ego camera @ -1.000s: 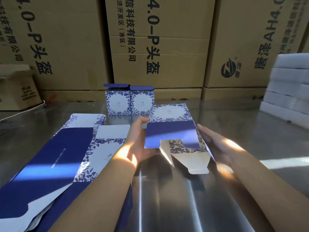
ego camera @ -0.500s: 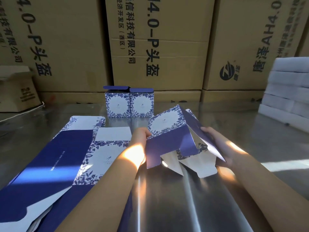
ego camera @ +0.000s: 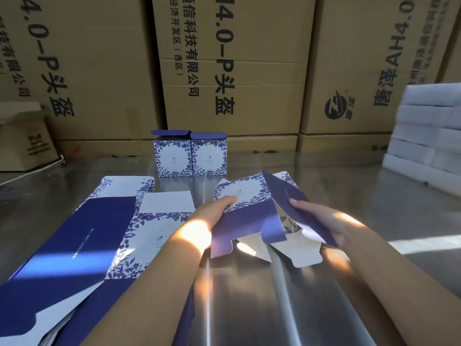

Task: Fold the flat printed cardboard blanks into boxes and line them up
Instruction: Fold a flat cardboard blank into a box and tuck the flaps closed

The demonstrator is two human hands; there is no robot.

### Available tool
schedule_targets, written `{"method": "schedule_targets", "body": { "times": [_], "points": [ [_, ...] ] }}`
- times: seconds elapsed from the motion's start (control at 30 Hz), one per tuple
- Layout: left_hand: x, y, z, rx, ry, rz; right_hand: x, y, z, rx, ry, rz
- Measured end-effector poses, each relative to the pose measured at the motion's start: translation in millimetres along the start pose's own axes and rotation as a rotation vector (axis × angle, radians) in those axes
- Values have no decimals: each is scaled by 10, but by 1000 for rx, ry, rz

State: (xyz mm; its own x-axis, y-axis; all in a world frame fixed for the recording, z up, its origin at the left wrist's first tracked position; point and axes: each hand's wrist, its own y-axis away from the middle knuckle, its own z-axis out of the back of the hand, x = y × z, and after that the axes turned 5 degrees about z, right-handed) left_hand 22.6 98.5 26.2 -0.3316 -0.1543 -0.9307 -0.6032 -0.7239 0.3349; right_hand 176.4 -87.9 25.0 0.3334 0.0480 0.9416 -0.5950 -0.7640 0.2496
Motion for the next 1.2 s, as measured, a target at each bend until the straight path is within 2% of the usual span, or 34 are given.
{"method": "schedule_targets", "body": {
  "times": [0.13, 0.33, 0.6, 0.77, 1.2],
  "points": [
    [8, -18, 9, -49, -73, -31, 3, -5, 52, -54, 104, -14],
    [22, -22, 17, 1, -61, -25, 19, 11, 88, -98, 194, -15],
    [43, -122, 25, 26, -151, -55, 25, 17, 100, -190, 250, -41],
    [62, -138, 24, 43, -92, -72, 26, 16, 100, -223, 275, -48],
    [63, -117, -1, -39, -135, -123, 29, 24, 74, -270, 334, -57]
  ]
}}
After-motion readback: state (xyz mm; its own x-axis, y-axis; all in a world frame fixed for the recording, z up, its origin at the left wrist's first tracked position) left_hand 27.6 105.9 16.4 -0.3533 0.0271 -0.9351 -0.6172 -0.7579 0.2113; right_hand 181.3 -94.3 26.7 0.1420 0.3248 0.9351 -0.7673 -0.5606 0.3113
